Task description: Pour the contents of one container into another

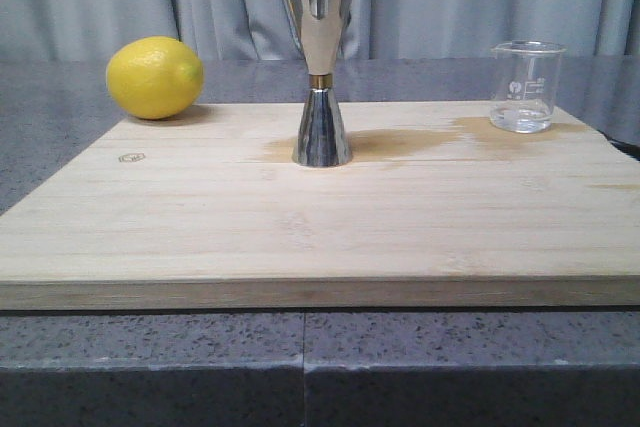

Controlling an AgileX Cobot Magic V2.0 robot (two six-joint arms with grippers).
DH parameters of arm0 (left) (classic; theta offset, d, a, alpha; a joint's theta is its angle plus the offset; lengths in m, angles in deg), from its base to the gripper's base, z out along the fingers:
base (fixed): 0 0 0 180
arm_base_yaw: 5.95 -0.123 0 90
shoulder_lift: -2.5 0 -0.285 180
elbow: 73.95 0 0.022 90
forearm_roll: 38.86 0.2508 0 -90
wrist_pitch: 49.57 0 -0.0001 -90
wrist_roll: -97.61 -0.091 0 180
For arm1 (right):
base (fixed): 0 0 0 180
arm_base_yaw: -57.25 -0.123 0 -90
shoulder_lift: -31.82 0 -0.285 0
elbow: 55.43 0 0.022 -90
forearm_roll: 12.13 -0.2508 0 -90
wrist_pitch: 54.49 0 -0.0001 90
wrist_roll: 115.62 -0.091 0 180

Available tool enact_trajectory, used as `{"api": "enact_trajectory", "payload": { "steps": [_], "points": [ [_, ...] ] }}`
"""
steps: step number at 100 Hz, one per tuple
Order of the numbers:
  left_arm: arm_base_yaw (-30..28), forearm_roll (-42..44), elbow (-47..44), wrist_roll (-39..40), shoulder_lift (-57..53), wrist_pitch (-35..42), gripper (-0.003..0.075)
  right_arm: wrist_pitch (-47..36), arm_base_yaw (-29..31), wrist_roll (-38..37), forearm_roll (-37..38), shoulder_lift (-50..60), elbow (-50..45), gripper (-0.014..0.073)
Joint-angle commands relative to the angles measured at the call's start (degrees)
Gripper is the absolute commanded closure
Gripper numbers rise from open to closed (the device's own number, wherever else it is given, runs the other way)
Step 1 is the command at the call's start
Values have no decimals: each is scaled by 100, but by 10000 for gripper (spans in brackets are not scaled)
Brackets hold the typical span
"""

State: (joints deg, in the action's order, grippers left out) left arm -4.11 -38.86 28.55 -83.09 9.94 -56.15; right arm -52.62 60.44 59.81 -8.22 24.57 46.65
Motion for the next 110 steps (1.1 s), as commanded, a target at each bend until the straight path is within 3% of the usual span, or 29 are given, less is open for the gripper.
{"api": "enact_trajectory", "payload": {
  "steps": [1,32,52,110],
  "points": [
    [-11,-69,-160,-1,-117,434,739,-515,31,36,15,119,-46,640],
    [-11,-69,-160,-1,-117,434,739,-523,31,36,15,119,-46,640],
    [-11,-69,-160,-1,-117,434,739,-534,31,973,-498,119,-46,640],
    [-11,-69,-160,-1,-117,434,739,-729,31,973,-498,119,-46,640]
  ]
}}
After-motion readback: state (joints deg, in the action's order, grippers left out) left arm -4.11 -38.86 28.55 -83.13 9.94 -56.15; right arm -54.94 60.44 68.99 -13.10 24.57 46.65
